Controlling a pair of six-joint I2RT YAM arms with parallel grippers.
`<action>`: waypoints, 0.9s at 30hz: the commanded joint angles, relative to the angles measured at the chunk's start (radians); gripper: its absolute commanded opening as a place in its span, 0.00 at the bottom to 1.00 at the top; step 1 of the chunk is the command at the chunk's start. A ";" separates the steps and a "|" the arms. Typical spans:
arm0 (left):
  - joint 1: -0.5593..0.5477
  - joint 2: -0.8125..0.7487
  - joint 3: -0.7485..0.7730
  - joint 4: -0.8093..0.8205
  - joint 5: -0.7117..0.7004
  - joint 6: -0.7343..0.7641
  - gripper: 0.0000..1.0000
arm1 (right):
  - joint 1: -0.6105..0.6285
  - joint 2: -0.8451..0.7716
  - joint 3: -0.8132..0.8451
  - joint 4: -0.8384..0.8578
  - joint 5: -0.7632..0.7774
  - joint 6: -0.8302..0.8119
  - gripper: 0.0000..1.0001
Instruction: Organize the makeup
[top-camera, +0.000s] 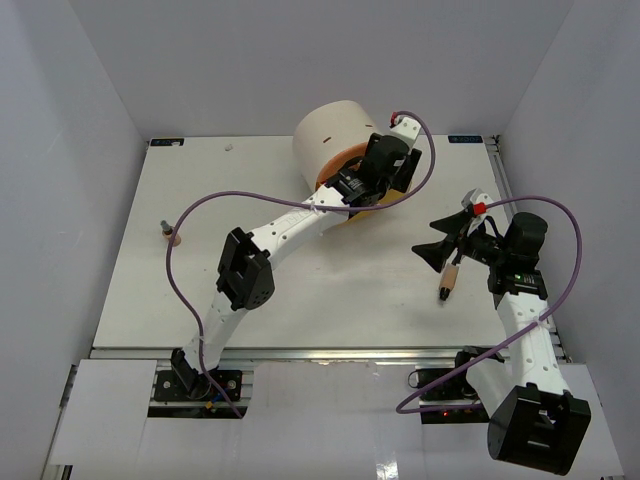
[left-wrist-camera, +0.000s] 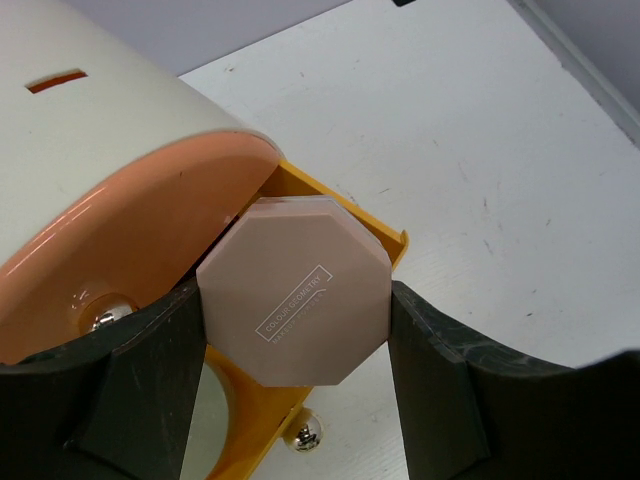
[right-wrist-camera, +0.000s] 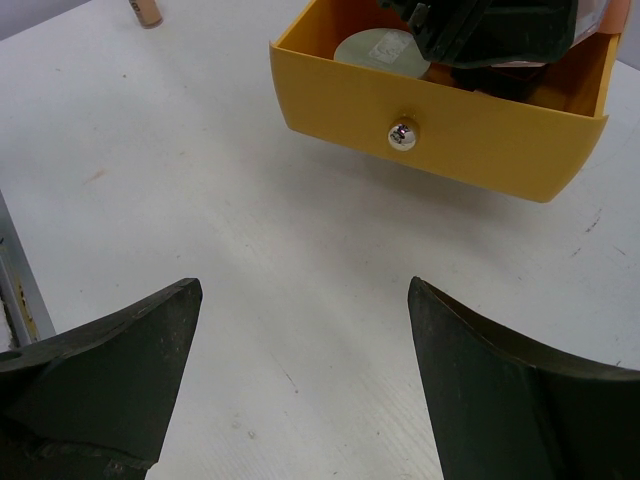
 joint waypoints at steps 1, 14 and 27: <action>-0.002 -0.024 0.037 0.018 -0.056 0.037 0.31 | -0.009 -0.006 -0.006 0.046 -0.029 0.016 0.90; -0.002 -0.016 0.007 0.030 -0.083 0.067 0.68 | -0.019 -0.009 -0.009 0.051 -0.040 0.022 0.90; -0.007 -0.083 -0.038 0.025 -0.037 0.041 0.88 | -0.036 -0.009 -0.012 0.053 -0.046 0.029 0.90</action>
